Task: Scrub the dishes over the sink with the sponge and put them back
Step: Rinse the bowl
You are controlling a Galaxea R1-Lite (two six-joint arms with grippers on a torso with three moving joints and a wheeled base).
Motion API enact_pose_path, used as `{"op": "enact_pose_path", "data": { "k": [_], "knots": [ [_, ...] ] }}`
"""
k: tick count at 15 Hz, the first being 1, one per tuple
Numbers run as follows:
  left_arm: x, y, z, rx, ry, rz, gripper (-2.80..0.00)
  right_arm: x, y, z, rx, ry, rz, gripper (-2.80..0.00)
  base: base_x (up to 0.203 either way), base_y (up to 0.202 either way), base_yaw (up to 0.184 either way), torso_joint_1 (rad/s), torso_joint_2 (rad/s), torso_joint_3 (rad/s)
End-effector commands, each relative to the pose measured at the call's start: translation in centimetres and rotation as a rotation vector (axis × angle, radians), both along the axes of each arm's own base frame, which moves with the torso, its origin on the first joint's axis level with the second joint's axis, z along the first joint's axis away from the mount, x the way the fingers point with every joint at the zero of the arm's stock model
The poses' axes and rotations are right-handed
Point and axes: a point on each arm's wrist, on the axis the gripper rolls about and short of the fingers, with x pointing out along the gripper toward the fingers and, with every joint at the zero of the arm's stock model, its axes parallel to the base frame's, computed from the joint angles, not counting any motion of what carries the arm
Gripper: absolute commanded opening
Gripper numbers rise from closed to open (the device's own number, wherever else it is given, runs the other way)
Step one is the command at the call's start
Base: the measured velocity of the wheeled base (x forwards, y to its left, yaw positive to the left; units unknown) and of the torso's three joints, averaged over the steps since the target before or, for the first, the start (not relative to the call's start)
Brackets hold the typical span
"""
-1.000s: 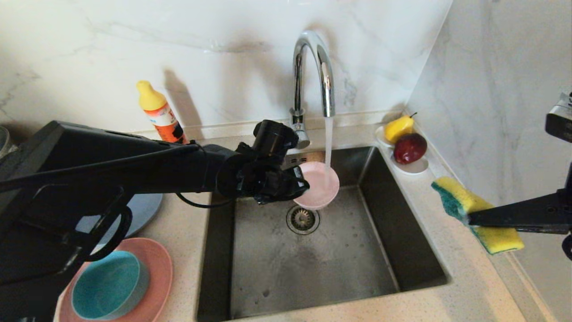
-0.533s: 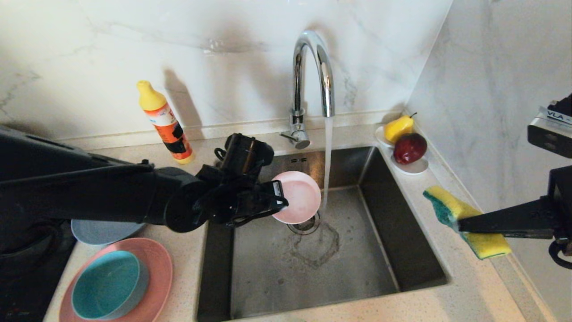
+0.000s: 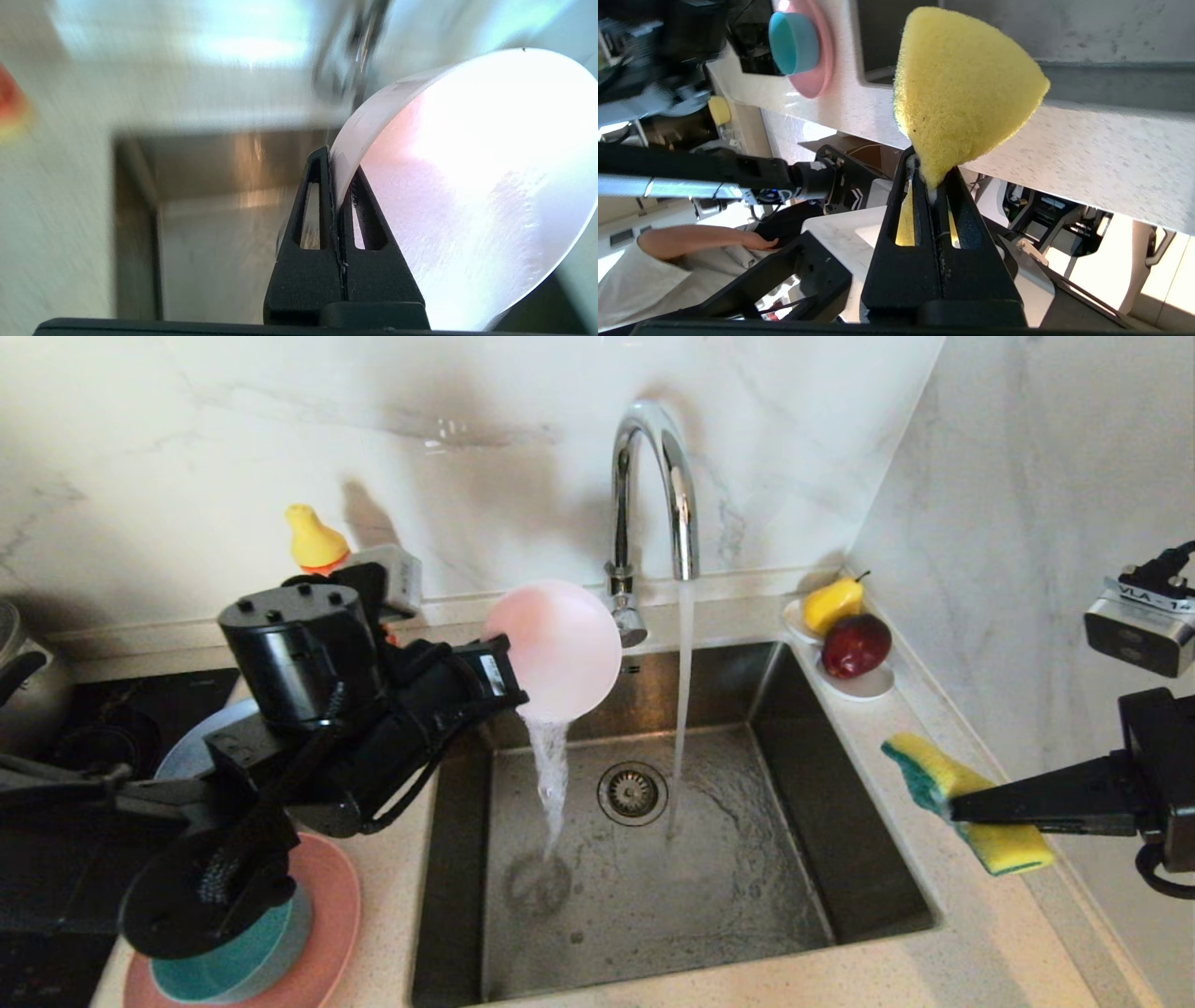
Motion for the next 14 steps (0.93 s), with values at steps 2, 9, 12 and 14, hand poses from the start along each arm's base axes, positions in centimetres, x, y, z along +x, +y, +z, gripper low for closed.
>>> {"op": "enact_pose_path", "data": {
  "k": [2,9,12,14],
  "knots": [
    [-2.2,1.8,3.2,-0.060,-0.102,0.008,-2.80,-0.1,-0.2,-0.5,-0.004,0.018,-0.008,-2.80,0.000,0.000,0.000,0.000,0.00,0.000],
    [-6.3,4.0,8.2,-0.137,-0.288,-0.065,-2.80,-0.3,-0.3,-1.0,-0.006,0.035,-0.005,-2.80,0.000,0.000,0.000,0.000,0.00,0.000],
    [-8.2,5.1,9.7,-0.162,-0.350,-0.093,-2.80,-0.3,-0.3,-1.3,-0.009,0.045,-0.007,-2.80,0.000,0.000,0.000,0.000,0.00,0.000],
    [-9.3,5.6,10.1,-0.162,-0.376,-0.136,-2.80,-0.3,-0.3,-1.3,-0.010,0.046,-0.006,-2.80,0.000,0.000,0.000,0.000,0.00,0.000]
  ]
}}
